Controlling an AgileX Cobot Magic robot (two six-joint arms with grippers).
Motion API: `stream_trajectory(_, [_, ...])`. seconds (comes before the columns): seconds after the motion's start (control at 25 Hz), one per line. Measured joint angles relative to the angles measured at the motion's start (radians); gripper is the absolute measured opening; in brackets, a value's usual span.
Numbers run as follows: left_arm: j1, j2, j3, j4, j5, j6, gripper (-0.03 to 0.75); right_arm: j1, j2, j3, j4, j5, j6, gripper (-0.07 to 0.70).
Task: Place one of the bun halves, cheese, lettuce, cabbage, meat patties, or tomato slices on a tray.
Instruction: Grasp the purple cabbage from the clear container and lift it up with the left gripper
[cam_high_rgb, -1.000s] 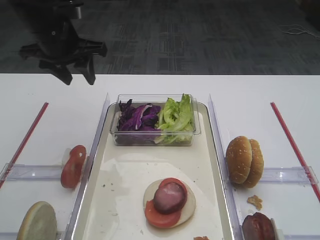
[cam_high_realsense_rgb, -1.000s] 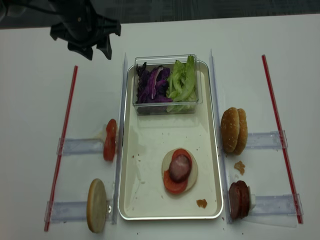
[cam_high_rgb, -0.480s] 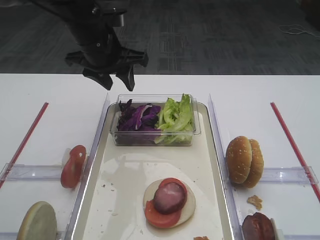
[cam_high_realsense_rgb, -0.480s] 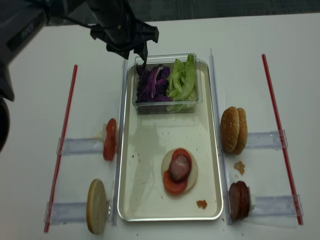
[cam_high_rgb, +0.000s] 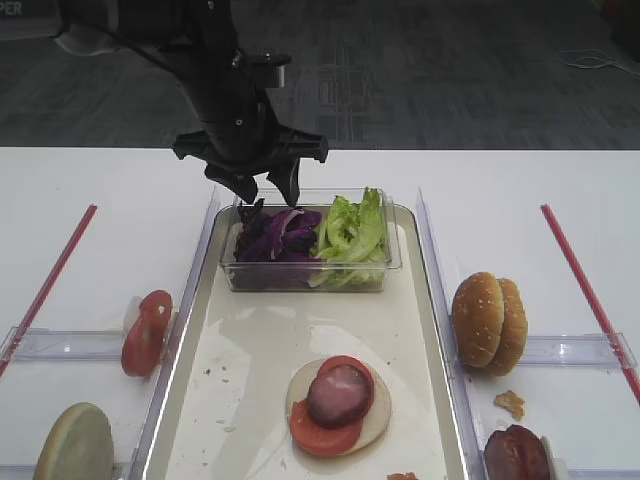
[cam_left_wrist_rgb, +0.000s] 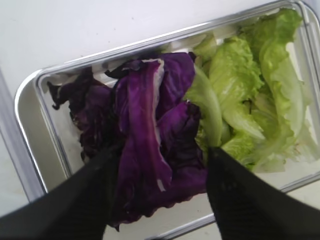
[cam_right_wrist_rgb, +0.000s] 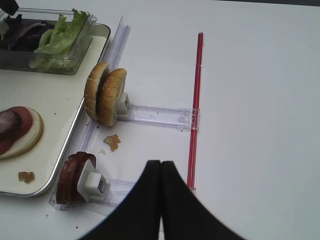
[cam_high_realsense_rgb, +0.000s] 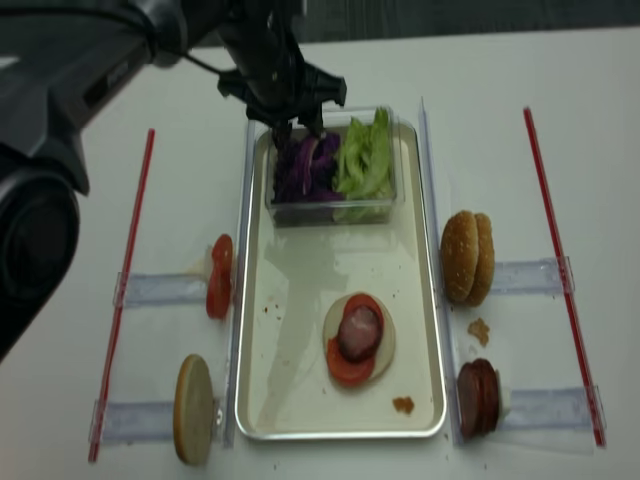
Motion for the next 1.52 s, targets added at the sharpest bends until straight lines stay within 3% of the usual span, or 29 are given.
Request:
stream_trajectory(0.8, [0.0,0.136,-0.028,-0.05,-0.019,0.056,0.364,0.0,0.0,0.0,0.0,0.0,0.0,0.013])
stream_trajectory(1.2, [0.0,0.145,-0.033,-0.054,-0.019,0.071,0.242,0.0,0.0,0.0,0.0,0.0,0.0,0.013])
stream_trajectory(1.52, [0.0,0.145,-0.033,-0.052,-0.021,0.073,0.083,0.0,0.0,0.0,0.0,0.0,0.0,0.013])
